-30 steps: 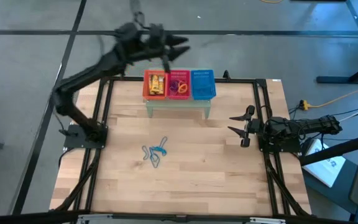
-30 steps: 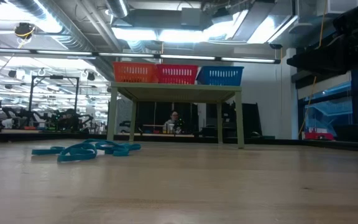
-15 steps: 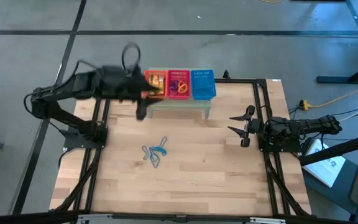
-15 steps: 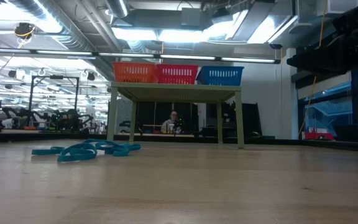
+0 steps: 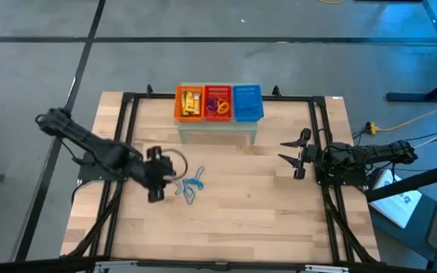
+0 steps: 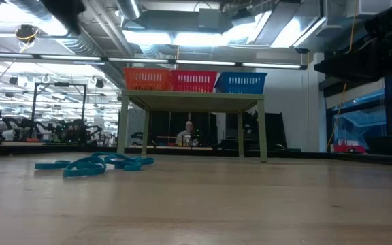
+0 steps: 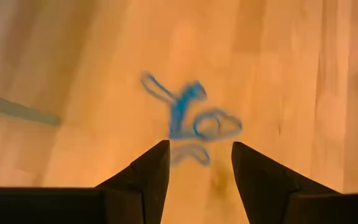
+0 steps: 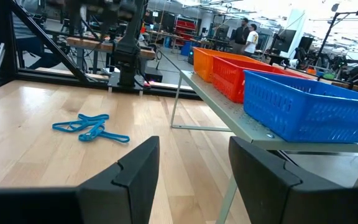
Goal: Pick & Place Office Desk Supplies
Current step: Put the blue rubber band into the blue bin on the shelf
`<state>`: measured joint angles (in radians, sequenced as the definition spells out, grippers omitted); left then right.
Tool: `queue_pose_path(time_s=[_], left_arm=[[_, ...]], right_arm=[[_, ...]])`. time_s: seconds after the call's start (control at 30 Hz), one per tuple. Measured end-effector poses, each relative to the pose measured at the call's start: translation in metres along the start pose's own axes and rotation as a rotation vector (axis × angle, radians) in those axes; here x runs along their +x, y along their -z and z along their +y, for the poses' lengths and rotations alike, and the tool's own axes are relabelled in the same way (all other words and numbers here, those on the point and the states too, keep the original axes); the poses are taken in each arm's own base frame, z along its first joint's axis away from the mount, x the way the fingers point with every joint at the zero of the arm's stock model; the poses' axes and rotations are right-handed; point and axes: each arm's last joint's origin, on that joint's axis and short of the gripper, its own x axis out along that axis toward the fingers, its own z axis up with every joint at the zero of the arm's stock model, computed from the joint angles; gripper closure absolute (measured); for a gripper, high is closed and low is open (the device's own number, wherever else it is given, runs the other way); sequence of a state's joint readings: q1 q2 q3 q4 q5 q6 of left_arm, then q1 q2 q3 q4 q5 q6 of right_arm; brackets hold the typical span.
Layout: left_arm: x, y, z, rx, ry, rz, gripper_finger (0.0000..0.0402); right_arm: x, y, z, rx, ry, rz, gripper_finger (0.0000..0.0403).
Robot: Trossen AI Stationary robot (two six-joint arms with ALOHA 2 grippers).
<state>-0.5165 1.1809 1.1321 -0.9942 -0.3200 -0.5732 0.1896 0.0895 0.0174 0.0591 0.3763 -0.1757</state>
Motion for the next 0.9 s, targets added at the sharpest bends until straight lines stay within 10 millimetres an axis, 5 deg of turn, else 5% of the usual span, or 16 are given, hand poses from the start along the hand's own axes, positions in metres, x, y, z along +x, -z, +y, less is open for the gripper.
queue_pose_path(time_s=[0.23,0.57,0.9], left_arm=[[0.036,0.034,-0.013,0.18,0.047,0.032,0.023],[0.074,0.057,0.017,0.397,0.042,0.196,0.0204],[0.115,0.05,0.04,0.598,0.14,0.16,0.0191]], right_arm=[[0.0,0.0,0.0,0.0,0.0,0.0,0.0208],[0.0,0.0,0.0,0.0,-0.002,0.0,0.0208],[0.0,0.0,0.0,-0.001,-0.002,0.0,0.0208]])
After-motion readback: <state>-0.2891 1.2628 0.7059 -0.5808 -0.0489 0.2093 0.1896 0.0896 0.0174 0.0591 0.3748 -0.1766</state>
